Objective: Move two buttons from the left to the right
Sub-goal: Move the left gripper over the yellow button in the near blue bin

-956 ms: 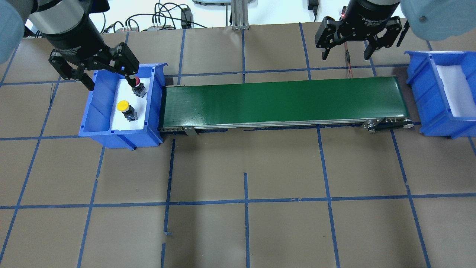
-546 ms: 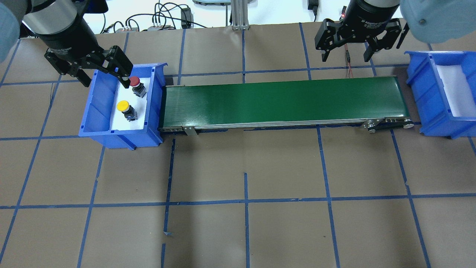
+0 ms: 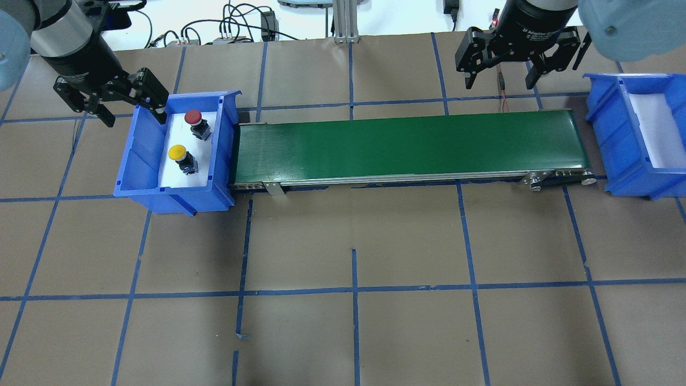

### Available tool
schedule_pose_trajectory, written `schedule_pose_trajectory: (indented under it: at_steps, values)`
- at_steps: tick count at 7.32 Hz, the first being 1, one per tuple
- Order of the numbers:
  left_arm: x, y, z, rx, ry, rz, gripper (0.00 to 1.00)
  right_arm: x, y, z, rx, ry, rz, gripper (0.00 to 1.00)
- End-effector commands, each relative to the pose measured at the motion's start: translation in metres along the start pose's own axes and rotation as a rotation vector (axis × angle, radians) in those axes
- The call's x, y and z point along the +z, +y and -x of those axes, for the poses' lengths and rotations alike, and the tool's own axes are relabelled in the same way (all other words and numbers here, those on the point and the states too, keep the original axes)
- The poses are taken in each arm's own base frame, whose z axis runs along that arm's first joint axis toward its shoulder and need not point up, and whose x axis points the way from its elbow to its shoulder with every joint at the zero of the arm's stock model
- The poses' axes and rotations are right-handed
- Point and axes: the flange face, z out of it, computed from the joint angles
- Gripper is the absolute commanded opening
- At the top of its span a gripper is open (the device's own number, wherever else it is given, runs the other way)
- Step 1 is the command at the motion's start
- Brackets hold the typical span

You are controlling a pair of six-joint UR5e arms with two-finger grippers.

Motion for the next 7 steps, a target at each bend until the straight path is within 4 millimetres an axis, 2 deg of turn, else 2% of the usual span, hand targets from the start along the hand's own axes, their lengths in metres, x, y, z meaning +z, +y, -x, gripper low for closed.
schedule_pose_trajectory:
  at_steps: [1, 2, 3, 4, 5, 7]
  values:
    - [0.022, -0.019, 0.015, 0.06, -0.003, -0.007, 1.0, 0.002, 0.0, 0.0, 0.002, -0.001, 0.003, 1.0]
    - [0.028, -0.023, 0.033, 0.033, 0.01, -0.006, 1.0, -0.001, 0.002, 0.001, 0.001, -0.002, 0.0, 1.0]
    - [0.047, -0.02, 0.053, 0.015, 0.021, 0.023, 1.0, 0.002, -0.001, 0.001, 0.001, -0.002, 0.0, 1.0]
    - [0.057, -0.024, 0.058, 0.019, 0.005, -0.021, 1.0, 0.006, -0.002, 0.002, 0.003, -0.013, 0.009, 1.0]
    - [0.068, -0.03, 0.059, 0.023, 0.006, -0.029, 1.0, 0.002, -0.002, -0.005, 0.002, 0.001, 0.003, 1.0]
    - [0.107, -0.041, 0.066, 0.053, 0.02, 0.016, 1.0, 0.009, -0.007, -0.005, -0.001, 0.0, 0.012, 1.0]
